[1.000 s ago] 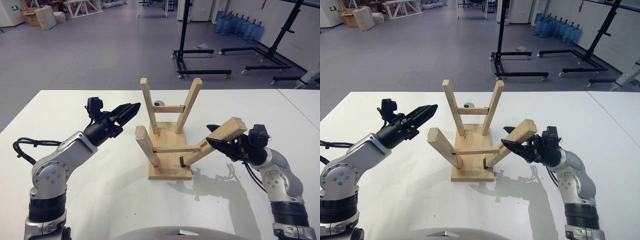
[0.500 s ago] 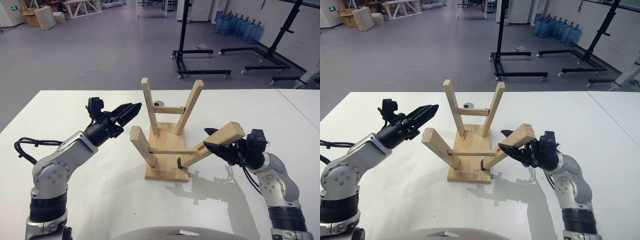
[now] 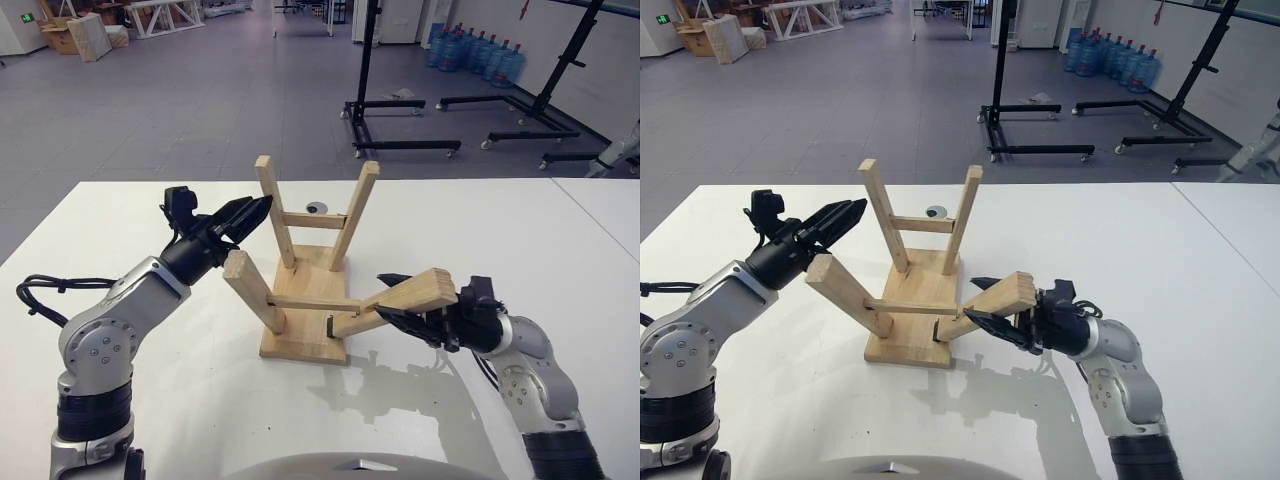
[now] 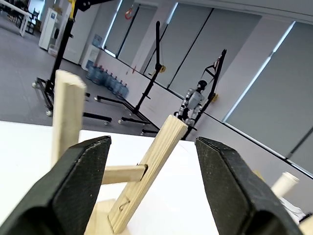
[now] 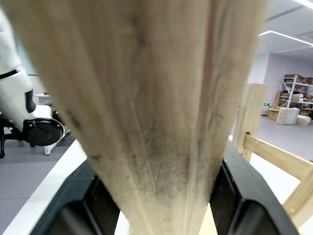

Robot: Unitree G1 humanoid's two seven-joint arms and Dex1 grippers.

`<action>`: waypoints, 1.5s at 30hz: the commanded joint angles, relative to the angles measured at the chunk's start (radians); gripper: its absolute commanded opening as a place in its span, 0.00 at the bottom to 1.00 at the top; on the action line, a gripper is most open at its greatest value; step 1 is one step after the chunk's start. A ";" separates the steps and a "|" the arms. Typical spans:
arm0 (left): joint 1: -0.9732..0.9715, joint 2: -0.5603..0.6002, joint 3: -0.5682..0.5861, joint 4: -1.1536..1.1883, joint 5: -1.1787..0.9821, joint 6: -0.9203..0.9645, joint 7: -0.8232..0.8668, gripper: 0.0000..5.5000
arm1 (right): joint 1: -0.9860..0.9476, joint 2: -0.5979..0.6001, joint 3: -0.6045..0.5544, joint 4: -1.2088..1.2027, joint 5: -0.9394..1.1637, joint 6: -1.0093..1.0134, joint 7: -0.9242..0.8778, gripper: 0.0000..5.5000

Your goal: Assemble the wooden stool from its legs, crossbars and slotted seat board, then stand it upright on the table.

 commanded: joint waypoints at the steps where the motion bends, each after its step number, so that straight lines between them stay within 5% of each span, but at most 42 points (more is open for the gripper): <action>1: -0.055 0.065 0.047 0.067 0.069 -0.024 -0.031 0.57 | -0.021 0.003 0.040 -0.025 -0.037 0.041 -0.059 0.39; 12: -0.287 0.218 0.117 0.251 0.292 -0.105 -0.114 0.57 | -0.087 -0.019 0.095 -0.097 -0.082 0.088 -0.156 0.39; 24: -0.583 0.079 0.079 0.013 0.081 0.195 0.395 0.57 | -0.143 -0.008 0.197 -0.164 -0.208 0.153 -0.304 0.39; 32: -0.462 0.011 0.088 0.035 -0.118 0.282 0.638 0.57 | -0.206 0.045 0.243 -0.186 -0.243 0.212 -0.414 0.39; 45: -0.335 -0.077 -0.015 0.082 -0.131 0.205 0.476 0.57 | -0.367 0.167 0.326 0.012 -0.427 0.316 -0.619 0.39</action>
